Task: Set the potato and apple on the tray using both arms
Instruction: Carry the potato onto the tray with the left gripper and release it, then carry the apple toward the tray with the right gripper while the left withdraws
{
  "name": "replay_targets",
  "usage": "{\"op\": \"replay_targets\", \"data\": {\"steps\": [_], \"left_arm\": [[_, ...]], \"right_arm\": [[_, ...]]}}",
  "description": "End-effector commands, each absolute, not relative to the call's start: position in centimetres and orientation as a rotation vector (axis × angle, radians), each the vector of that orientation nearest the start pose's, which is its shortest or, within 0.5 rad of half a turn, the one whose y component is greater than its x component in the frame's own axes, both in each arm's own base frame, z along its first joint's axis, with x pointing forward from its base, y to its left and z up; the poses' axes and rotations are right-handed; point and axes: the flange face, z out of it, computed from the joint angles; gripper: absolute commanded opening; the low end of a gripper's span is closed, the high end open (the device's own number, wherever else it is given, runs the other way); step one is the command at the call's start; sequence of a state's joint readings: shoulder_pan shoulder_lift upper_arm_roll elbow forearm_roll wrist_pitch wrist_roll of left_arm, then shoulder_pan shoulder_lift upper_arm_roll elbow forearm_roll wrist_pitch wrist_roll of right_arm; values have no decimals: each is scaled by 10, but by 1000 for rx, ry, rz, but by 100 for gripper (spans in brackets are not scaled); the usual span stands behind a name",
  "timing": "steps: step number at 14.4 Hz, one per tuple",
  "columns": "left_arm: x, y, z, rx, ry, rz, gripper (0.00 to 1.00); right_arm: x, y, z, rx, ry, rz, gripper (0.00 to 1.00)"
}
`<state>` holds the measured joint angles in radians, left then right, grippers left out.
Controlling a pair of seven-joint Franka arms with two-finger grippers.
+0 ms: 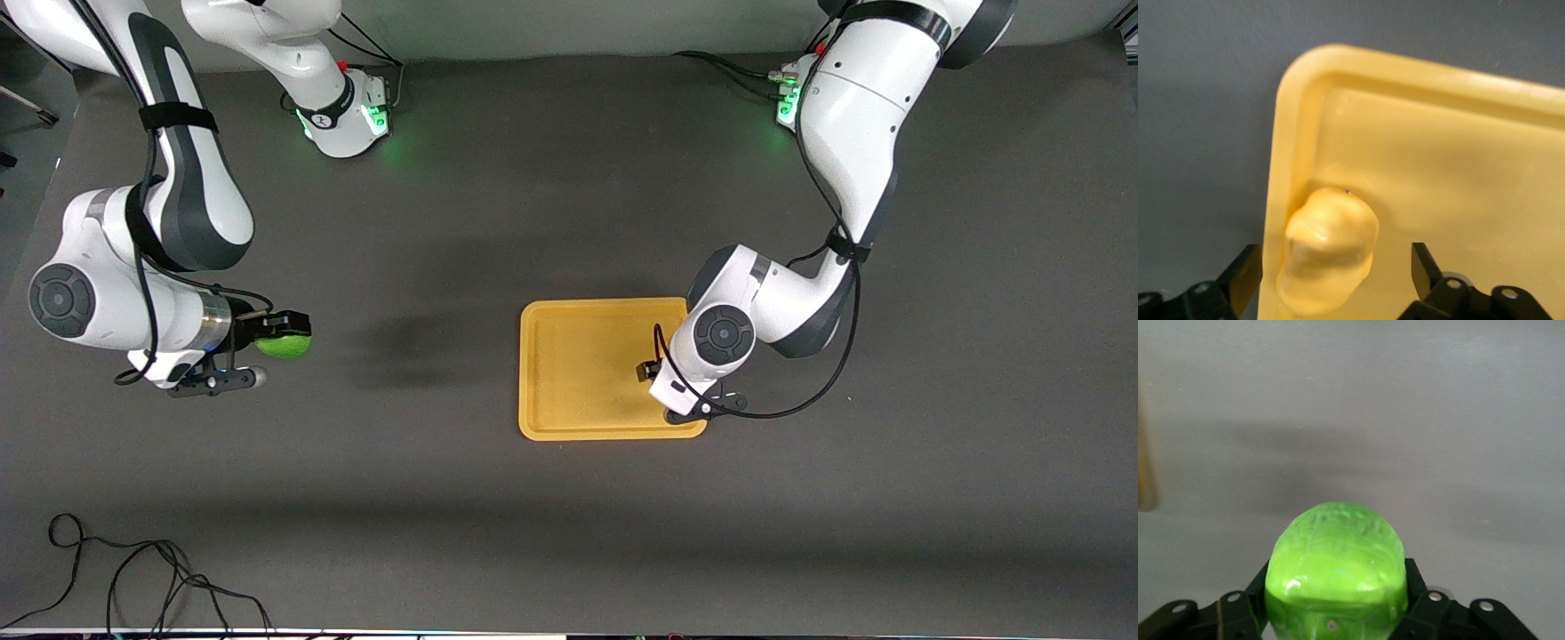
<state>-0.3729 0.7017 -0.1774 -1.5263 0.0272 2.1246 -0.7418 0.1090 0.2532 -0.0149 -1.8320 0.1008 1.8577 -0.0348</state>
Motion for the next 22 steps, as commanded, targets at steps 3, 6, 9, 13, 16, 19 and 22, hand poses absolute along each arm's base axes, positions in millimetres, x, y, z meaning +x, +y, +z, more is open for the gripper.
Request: {"op": "replay_targets", "data": {"steps": [3,6,9,13,16,19,22], "left_arm": [[628,-263,372,-3118,-265,138,100],[635,-155,433,-3152,-116,205,100],[611,-92,495,-3159,-62,83,100],[576,-33,546,-3134,40,-13,100],[565,-27,566,-3127,19,-68,100],[564,-10,567,-3125,-24,-84,100],[560,-13,560,-3122,-16,-60,100]], "right_arm": [[584,175,404,-3017,-6,325,31],[583,248,417,-2992,25,299,31],[581,330,406,-2940,189,297,31],[561,412,364,-3042,361,256,31],[553,460,319,-3022,490,183,31],[543,502,288,-2989,475,165,31],[556,500,240,-3000,510,37,31]]}}
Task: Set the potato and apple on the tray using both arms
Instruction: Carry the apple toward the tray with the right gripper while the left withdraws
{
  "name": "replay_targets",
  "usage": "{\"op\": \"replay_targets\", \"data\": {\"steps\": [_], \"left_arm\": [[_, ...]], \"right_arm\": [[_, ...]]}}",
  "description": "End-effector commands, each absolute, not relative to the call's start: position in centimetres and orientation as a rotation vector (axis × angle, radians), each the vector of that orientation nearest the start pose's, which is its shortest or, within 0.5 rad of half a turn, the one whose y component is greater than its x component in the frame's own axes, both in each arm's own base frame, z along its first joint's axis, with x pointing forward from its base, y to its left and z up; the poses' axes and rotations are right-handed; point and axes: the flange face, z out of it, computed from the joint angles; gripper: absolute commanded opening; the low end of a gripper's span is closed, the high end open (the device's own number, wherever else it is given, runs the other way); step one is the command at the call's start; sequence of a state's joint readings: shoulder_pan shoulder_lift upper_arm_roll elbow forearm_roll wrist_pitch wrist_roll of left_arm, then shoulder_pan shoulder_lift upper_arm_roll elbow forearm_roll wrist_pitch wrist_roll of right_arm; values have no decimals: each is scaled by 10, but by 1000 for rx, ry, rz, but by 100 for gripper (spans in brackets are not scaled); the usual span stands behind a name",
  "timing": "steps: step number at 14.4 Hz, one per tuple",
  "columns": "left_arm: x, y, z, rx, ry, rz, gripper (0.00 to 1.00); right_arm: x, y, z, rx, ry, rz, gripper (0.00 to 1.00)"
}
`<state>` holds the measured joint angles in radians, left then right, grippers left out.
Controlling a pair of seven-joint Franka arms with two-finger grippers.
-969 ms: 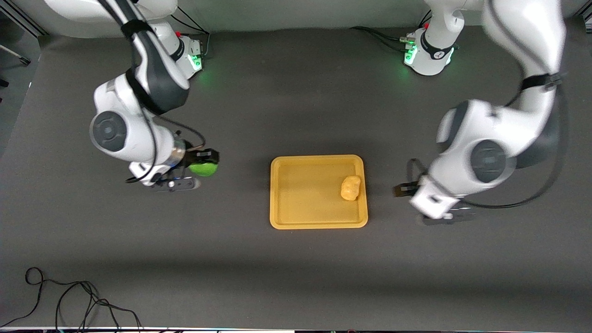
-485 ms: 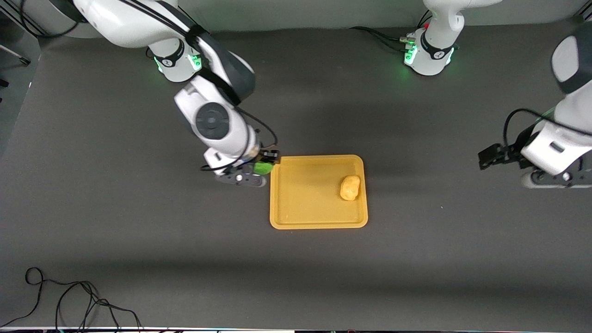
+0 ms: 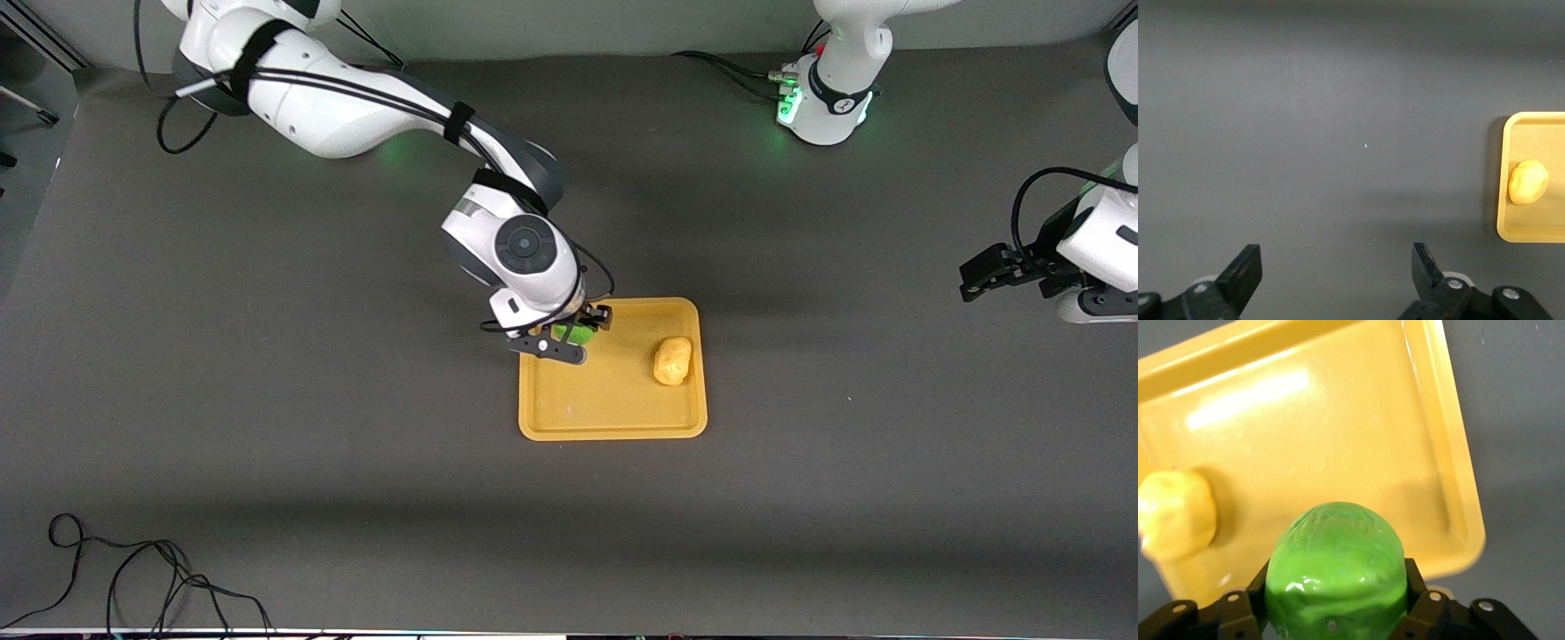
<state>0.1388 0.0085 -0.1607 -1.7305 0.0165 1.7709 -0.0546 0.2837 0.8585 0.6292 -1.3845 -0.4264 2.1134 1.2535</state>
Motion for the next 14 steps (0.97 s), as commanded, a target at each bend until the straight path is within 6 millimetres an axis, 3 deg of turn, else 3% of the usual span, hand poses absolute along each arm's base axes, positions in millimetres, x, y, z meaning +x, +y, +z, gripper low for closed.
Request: {"op": "replay_targets", "data": {"steps": [1,5,8,12,13,14], "left_arm": [[559,-13,559,-3123,-17,-56,100],[560,-14,555,-3122,-12,-41,100],[561,-15,551,-3123,-7,-32,100],[560,-10,548,-3123,15,-24,100],[561,-10,547,-3125,24,-24,100],[561,-10,547,-3125,24,-26,100]], "right_arm": [[562,501,236,-2975,527,28,31],[575,496,213,-2945,564,22,31],[576,500,211,-2913,580,13,32],[575,507,192,-2892,586,28,36],[575,507,192,-2892,587,31,56],[575,507,192,-2894,588,30,83]]}}
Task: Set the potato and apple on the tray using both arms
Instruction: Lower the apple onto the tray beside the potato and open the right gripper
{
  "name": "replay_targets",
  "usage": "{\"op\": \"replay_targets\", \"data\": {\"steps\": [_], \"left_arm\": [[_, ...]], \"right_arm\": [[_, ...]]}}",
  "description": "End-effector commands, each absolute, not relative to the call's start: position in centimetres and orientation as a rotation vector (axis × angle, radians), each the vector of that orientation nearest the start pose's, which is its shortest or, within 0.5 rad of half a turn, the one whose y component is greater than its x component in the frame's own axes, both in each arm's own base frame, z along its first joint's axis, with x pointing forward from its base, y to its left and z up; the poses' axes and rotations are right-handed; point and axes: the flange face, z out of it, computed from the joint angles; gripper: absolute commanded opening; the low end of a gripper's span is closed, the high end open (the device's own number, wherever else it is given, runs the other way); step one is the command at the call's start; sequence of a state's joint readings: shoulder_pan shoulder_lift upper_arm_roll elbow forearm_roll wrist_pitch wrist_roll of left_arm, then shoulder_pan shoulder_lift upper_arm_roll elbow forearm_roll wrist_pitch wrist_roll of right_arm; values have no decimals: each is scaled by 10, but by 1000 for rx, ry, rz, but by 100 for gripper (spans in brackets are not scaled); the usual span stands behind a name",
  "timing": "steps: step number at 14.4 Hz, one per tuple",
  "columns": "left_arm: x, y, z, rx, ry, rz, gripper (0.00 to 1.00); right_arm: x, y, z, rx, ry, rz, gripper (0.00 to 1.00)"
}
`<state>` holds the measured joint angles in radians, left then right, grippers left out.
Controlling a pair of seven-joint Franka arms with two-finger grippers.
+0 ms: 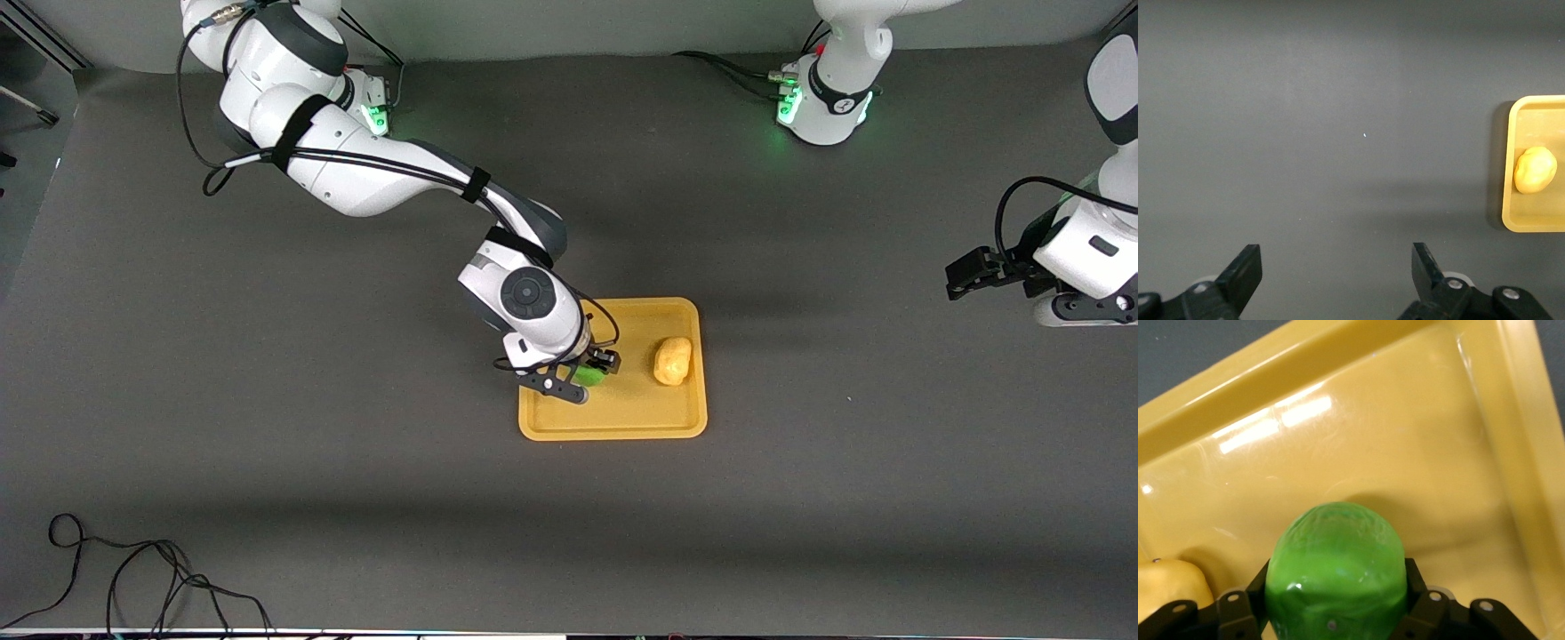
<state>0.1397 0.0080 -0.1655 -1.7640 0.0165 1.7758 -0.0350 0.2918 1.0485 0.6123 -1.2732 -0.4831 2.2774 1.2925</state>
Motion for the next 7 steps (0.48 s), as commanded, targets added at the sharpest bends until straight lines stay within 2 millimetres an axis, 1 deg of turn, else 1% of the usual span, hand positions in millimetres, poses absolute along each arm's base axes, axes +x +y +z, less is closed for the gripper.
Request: {"op": "replay_targets", "data": {"steps": [1,2,3,4,5,7], "left_arm": [[561,-10,547,-3125,27,-24,100],[561,-10,547,-3125,27,-24,100],[561,-10,545,-3125,27,-19,100],[561,-10,545,-3125,27,-22,100],[561,-10,544,-3125,27,-19,100],[562,-10,544,-3125,27,-24,100]], "right_arm": [[577,504,193,-2893,595,31,100],[582,501,203,-2887,600,20,100],[588,493,212,-2888,619,19,100],[590,487,237,-2903,628,1,100],[587,482,267,-2931,614,-35,100],[590,464,330,-2947,636,-64,100]]}}
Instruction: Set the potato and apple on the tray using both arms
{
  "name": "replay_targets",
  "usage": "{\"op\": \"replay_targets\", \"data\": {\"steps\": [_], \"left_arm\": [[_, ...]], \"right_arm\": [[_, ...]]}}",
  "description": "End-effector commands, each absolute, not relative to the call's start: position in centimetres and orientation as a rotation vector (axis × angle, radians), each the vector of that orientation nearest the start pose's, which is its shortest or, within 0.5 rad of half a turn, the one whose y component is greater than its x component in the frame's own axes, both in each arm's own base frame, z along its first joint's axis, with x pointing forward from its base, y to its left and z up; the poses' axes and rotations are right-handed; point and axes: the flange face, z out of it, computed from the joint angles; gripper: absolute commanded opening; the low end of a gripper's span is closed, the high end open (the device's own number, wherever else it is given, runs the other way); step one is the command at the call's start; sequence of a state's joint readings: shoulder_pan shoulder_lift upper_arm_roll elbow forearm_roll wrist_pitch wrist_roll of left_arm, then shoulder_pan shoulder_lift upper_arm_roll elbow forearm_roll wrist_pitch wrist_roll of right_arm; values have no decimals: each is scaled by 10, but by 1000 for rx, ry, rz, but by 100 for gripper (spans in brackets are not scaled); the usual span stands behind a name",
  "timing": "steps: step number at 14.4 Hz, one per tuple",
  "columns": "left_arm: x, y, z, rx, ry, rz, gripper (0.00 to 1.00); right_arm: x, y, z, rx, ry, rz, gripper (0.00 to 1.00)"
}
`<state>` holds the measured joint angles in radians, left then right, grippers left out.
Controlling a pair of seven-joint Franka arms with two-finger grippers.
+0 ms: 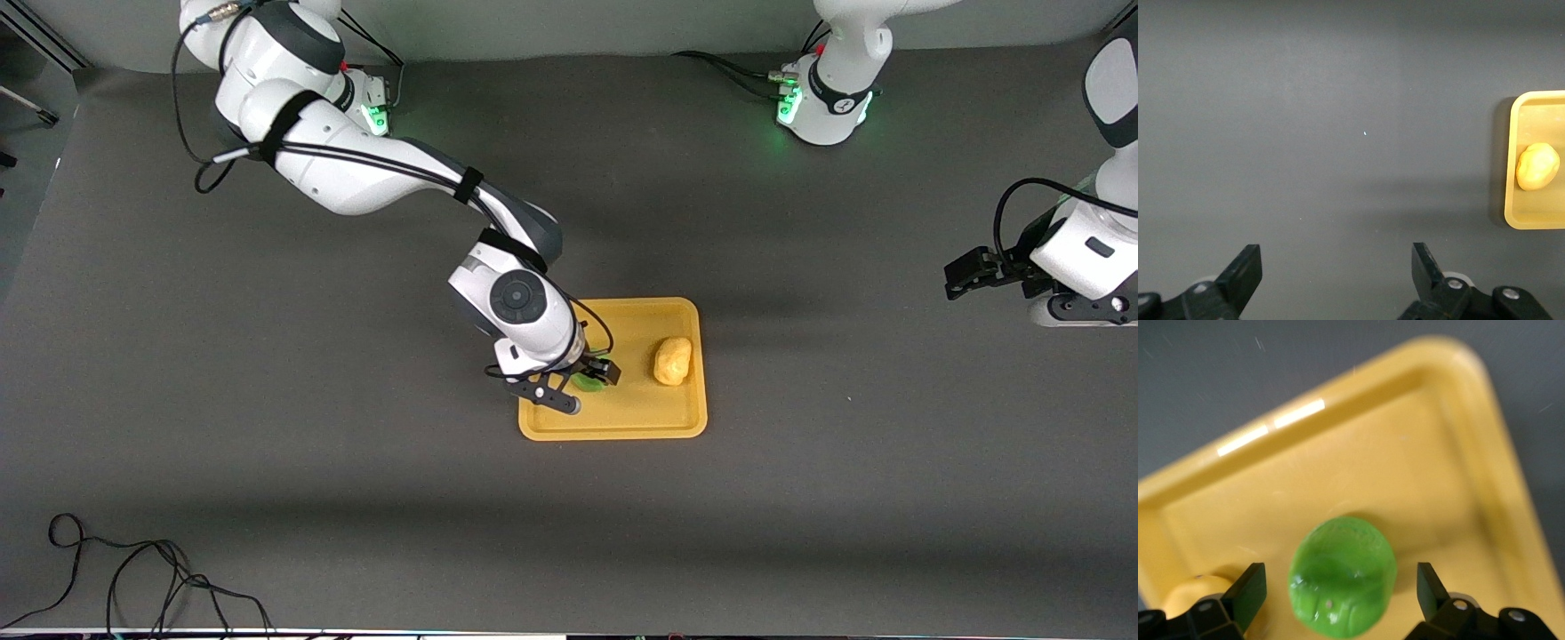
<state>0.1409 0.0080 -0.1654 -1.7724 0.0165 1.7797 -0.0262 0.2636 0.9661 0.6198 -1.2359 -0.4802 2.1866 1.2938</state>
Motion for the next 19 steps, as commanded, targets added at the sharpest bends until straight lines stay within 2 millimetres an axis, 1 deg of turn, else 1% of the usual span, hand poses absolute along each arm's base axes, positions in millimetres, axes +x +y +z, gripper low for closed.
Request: {"op": "replay_targets", "data": {"steps": [1,2,3,4,5,6,7,8,9,11,12,13,14,15,16,17,19], "left_arm": [[562,-9,544,-3125,24,-26,100],[562,-9,544,-3125,24,-29,100],[562,-9,544,-3125,22,-26,100],[562,-9,543,-3125,24,-24,100],[562,-8,541,-3125,22,-19,100],[562,-9,540,-3125,25,-19,100],[562,-9,539,-3125,27,-17,100],[562,-9,540,-3125,27,-19,100],[562,-9,539,-3125,27,-17,100],[562,-9,539,-3125,27,-19,100],[562,-9,540,-3125,27,-22,100],[563,-8,540,-3125,25,-26,100],[563,-9,540,-3125,27,-26,100],[563,-9,540,-3125,27,-26,100],[563,-8,540,-3125,25,-26,100],[563,-8,540,-3125,25,-26,100],[563,-8,540,-3125,25,-26,100]], "right_arm": [[596,448,357,-2948,633,-35,100],[600,430,381,-2953,616,4,100],[605,405,398,-2968,604,65,100],[613,379,411,-2983,534,120,100],[615,353,430,-3016,435,152,100],[616,329,449,-3062,344,160,100],[619,298,465,-3104,252,161,100],[622,269,479,-3147,114,167,100],[629,234,491,-3184,32,157,100],[632,174,508,-3180,-27,159,100],[629,143,515,-3168,-48,155,100],[619,113,525,-3166,-84,142,100],[600,89,538,-3170,-42,89,100],[582,78,548,-3177,-13,33,100],[570,71,557,-3181,3,-1,100],[563,61,563,-3183,30,-16,100],[550,43,568,-3186,72,-27,100]]}}
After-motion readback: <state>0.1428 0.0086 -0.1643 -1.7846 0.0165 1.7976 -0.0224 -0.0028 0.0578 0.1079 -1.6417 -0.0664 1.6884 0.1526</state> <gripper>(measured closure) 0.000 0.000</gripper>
